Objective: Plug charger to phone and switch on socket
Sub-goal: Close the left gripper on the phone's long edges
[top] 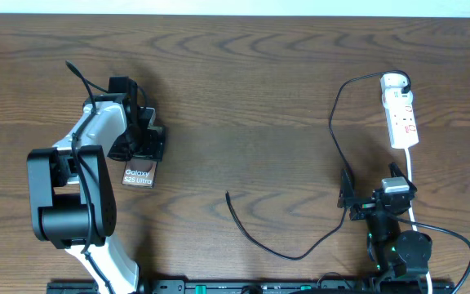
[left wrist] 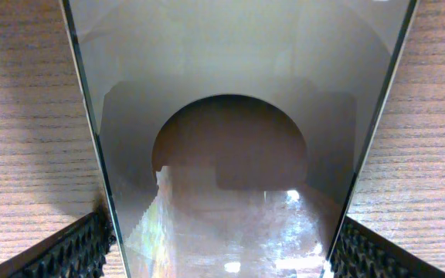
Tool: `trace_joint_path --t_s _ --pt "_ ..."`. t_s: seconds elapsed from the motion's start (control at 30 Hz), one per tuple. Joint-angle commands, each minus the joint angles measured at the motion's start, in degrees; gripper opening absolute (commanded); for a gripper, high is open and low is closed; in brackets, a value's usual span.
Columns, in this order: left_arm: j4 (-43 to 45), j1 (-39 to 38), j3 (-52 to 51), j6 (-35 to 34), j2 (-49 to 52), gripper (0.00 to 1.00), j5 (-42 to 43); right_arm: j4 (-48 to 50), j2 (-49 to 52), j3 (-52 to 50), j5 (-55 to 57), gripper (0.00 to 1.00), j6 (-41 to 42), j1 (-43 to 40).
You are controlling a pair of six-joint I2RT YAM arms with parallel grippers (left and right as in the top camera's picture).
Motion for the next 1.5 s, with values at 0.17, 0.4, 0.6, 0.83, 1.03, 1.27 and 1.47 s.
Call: trace_joint_path --t_s 0.17,0.4,0.6,0.83,1.03,1.27,1.47 --pt "-0.1 0.3 -1.4 1.0 0.5 0.87 -0.5 -0.3 -0.3 -0.1 0.3 0.99 0.0 0.3" --pt "-0.1 0.3 -1.4 1.0 0.5 0.87 -0.3 -0.3 -0.3 -0.1 0.3 0.99 0.0 0.3" --pt "-0.1 0.3 -1.4 0.9 0.5 0.87 0.2 -0.3 -0.3 -0.1 0.3 0.99 0.0 0.3" --pt "0.0 0.3 -1.4 1.0 0.5 0.87 2.1 -0.3 -0.3 -0.1 0.3 0.99 0.0 0.3" --pt "0.1 0.3 -1.4 1.0 0.5 0.87 2.1 -0.3 -0.3 -0.1 0.3 0.99 0.0 0.3" --pt "0.1 0.3 -1.4 1.0 0.5 0.87 2.1 -0.3 -0.3 -0.1 0.3 0.99 0.0 0.3" --pt "0.1 0.3 -1.4 1.0 0.5 0.86 2.1 -0.3 -0.3 -0.1 0.3 0.99 0.0 0.3"
